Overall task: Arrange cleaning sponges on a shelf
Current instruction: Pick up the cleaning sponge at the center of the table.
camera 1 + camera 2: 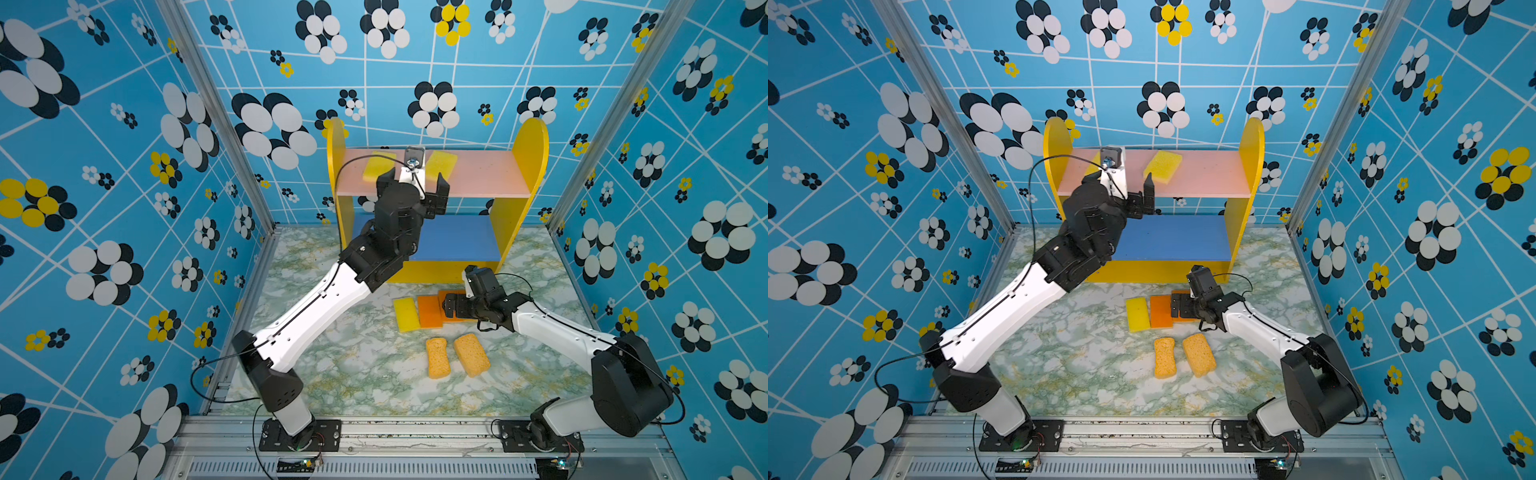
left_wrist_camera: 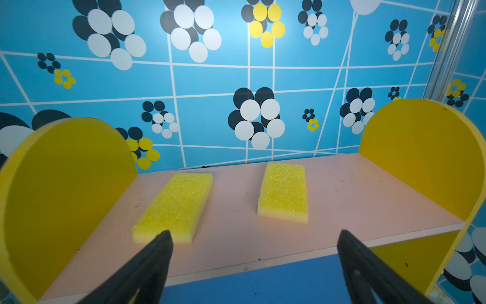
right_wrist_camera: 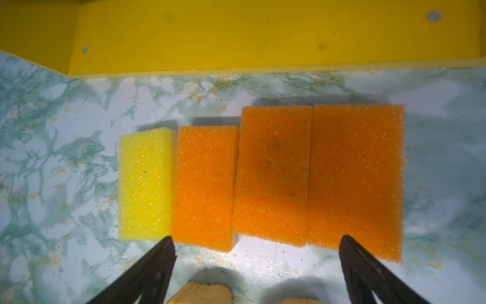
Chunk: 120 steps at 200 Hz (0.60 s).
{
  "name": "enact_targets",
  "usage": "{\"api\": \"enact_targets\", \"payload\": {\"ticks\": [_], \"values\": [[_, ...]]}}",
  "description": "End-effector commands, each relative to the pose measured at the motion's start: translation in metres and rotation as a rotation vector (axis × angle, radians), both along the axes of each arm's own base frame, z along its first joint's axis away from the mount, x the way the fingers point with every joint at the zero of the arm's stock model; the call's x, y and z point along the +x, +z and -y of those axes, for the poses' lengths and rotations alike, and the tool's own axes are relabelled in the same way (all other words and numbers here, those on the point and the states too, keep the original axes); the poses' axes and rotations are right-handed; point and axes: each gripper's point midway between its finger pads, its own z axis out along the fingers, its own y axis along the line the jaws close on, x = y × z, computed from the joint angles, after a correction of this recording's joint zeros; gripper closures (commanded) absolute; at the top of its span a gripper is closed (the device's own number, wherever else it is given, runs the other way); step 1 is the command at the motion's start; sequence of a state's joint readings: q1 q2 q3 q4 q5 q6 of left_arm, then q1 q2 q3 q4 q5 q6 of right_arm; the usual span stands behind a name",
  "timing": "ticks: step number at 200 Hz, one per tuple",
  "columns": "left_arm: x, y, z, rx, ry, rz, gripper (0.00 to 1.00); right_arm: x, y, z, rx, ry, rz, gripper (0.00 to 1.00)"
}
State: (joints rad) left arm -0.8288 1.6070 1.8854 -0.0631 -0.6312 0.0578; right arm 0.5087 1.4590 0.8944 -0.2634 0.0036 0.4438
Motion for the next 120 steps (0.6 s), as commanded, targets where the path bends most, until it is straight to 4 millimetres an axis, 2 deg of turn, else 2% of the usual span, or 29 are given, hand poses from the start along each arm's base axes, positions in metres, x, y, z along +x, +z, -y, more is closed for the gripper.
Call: {"api": "enact_targets", "payload": {"ticks": [1,38,62,120], "values": [[-0.022,0.002,-0.018,-0.032,-0.033,0.003,0.01,0.004,0.028,-0.027,0.074,0.069,0.072,0.01],[-0.051,-0.036,-0.059,0.000,0.003,-0.081,0.01,0.001,0.030,-0.060,0.071,0.139,0.075,0.01],[-0.067,-0.069,-0.087,0.028,0.053,-0.130,0.01,-0.003,0.024,-0.086,0.051,0.177,0.070,0.01],[-0.089,-0.146,-0.141,0.034,0.155,-0.297,0.01,-0.007,-0.003,-0.130,0.035,0.202,0.033,0.01]]}}
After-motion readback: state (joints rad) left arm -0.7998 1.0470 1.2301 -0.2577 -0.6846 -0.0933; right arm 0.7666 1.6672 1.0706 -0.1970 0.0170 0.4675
